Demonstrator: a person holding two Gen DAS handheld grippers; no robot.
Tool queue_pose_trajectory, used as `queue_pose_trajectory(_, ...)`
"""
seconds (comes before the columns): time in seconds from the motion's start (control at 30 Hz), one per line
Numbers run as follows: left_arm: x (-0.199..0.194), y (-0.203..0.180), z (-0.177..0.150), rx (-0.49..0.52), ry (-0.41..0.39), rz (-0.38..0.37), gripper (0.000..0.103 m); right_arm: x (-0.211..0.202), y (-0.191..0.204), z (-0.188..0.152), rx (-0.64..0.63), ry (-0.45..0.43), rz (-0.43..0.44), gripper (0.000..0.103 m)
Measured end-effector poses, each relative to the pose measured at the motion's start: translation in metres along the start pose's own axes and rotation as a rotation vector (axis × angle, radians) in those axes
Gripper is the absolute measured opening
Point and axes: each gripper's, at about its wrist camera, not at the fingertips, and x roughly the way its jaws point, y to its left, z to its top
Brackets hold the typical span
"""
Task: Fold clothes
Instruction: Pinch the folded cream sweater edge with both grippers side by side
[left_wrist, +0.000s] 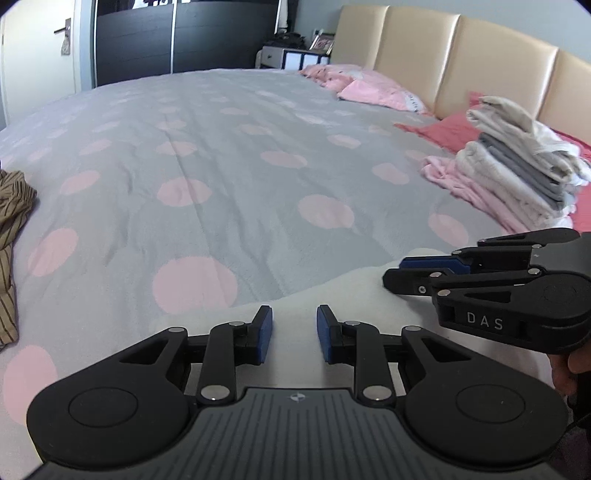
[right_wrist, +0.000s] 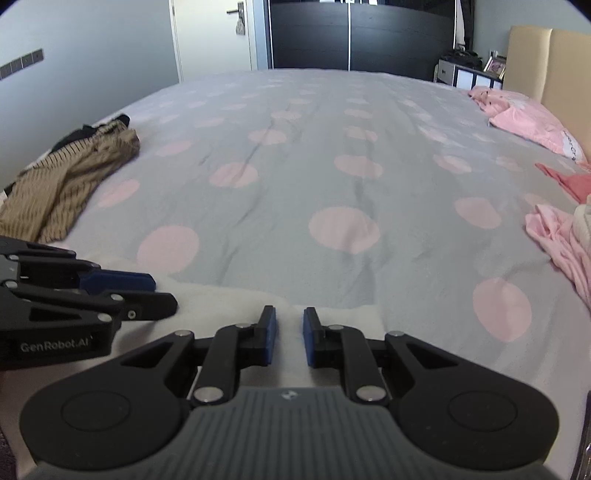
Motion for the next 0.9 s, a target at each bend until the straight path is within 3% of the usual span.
queue_pose_trajectory(0.3, -0.052, -0.036, -0.021, 0.059, -0.041, -0.003, 0.023, -0.050, 0.029, -0.027, -0.008, 0.011, 0.006, 0.019)
queue_pose_trajectory(0.5, -0.065, -0.050, -0.057, 0.037, 0.002, 0.036, 0.023, -0.074, 0.040, -0.067, 0.054, 0.041, -0.015, 0.019)
queue_pose_trajectory(0.67, -0.064, -0.049, -0.083, 0.026, 0.042, 0.049, 0.023, -0.085, 0.052, -0.094, -0.040, 0.021, -0.035, 0.019)
queue_pose_trajectory(0.9, -0.062, -0.046, -0.092, 0.003, 0.021, 0.050, 0.023, -0.082, 0.051, -0.112, -0.108, -0.012, -0.019, 0.019)
